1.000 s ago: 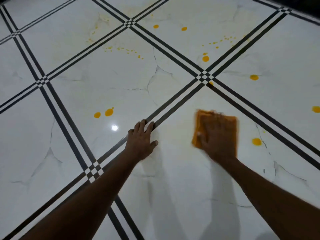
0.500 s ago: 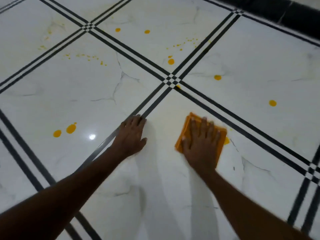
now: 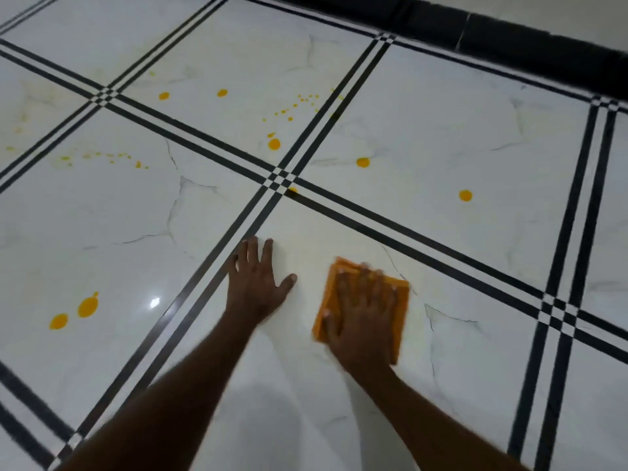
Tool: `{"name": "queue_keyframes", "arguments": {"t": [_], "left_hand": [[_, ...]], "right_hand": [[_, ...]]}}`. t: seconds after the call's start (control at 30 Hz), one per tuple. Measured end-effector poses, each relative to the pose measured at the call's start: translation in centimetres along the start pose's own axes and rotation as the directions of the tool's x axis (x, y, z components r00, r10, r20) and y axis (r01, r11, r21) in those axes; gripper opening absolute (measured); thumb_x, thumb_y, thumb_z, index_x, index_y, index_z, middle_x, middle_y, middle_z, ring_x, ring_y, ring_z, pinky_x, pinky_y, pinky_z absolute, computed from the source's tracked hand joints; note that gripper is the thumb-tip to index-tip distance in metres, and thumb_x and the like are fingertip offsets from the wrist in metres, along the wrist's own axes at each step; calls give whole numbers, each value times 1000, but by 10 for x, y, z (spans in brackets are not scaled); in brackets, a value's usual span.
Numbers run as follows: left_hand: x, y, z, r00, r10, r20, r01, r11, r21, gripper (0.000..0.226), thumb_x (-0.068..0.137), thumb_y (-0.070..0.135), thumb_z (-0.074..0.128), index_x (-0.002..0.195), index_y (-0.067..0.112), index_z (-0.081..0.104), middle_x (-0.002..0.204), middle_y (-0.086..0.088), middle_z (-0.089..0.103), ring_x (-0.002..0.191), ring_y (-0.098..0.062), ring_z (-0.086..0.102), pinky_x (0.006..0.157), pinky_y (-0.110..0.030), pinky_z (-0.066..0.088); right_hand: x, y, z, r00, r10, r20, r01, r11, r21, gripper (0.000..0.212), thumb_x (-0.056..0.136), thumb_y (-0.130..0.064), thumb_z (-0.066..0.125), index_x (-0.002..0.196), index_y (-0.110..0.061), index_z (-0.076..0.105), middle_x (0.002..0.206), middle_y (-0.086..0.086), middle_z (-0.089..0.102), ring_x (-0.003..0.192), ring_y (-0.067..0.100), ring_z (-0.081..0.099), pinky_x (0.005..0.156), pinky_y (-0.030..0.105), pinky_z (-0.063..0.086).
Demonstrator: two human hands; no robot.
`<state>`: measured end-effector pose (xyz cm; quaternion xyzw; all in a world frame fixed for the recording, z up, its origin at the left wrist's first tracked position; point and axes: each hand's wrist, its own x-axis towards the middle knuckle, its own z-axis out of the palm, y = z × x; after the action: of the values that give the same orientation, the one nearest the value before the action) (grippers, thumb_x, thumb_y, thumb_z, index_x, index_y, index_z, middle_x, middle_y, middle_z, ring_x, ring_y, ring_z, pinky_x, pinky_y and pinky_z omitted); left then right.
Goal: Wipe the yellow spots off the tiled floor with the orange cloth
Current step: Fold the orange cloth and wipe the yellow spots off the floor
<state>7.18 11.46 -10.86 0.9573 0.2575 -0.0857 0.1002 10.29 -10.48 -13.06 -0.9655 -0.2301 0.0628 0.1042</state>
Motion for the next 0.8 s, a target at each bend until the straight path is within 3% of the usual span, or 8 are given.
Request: {"name": "queue_keyframes", "arguments": {"t": [0.07, 0.13, 0.23, 0.37, 0.5, 0.6, 0.73, 0.8], "left_hand": [[-12, 14, 17, 997, -69, -46, 65, 996, -68, 91, 89, 72, 27, 159, 16, 11, 166, -17, 9, 154, -35, 5, 123, -53, 9], [-19, 19, 31, 990, -81, -112, 73, 995, -74, 86, 93, 69, 24, 160, 18, 5, 168, -13, 1, 155, -30, -2, 124, -53, 6], [-19, 13, 39, 985, -80, -153, 72, 996, -56, 85, 95, 67, 27, 160, 18, 3, 168, -13, -1, 155, -29, -2, 123, -50, 3], [-8, 16, 36, 995, -98, 9, 98, 992, -78, 89, 94, 67, 28, 159, 18, -6, 167, -13, -12, 154, -31, -11, 122, -51, -2], [10, 28, -17, 969, -130, 211, 129, 991, 17, 84, 95, 52, 46, 159, 13, 7, 166, -18, 4, 153, -36, 8, 120, -54, 20], [8, 37, -43, 960, -89, 265, 87, 996, 20, 80, 95, 52, 49, 157, 14, 16, 164, -17, 13, 151, -35, 12, 120, -53, 21], [35, 53, -37, 982, 17, 189, -18, 1000, 6, 82, 97, 60, 39, 160, 20, 5, 167, -15, -1, 155, -33, -1, 123, -53, 11], [44, 63, -11, 989, 15, 144, -14, 1000, -7, 85, 96, 64, 33, 160, 22, -3, 167, -13, -11, 154, -31, -8, 123, -52, 4]], "right_hand": [[19, -7, 3, 949, -301, 92, 303, 953, -18, 82, 96, -62, 39, 164, -29, 9, 172, 12, 3, 158, 41, 2, 125, 63, 0], [70, 16, -1, 907, -405, 118, 414, 908, -66, 78, 97, -64, 31, 164, -31, 9, 173, 10, 4, 159, 40, 5, 125, 63, 2], [124, 56, -13, 950, -252, 185, 284, 943, -172, 80, 95, -66, 21, 165, -28, 9, 172, 14, 7, 157, 43, 9, 123, 65, 7], [140, 68, -34, 877, -235, 419, 336, 923, -186, 101, 78, -80, 2, 163, -27, -11, 171, 16, -10, 157, 46, -1, 123, 67, 8], [124, 57, -95, 805, -225, 548, 355, 924, -142, 108, 74, -81, -1, 163, -20, -12, 171, 16, -10, 158, 43, -3, 124, 63, 8], [112, 51, -122, 786, -281, 551, 392, 915, -92, 88, 100, -67, 26, 163, -16, -6, 172, 17, -6, 158, 41, 0, 126, 60, 9], [132, 66, -99, 854, -329, 402, 391, 917, -81, 90, 89, -71, 6, 165, -23, 5, 172, 17, 0, 158, 42, 3, 124, 61, 9], [134, 77, -63, 862, -385, 331, 436, 895, -96, 83, 93, -67, 13, 165, -26, 5, 172, 14, 0, 158, 41, 3, 124, 61, 5]]}}
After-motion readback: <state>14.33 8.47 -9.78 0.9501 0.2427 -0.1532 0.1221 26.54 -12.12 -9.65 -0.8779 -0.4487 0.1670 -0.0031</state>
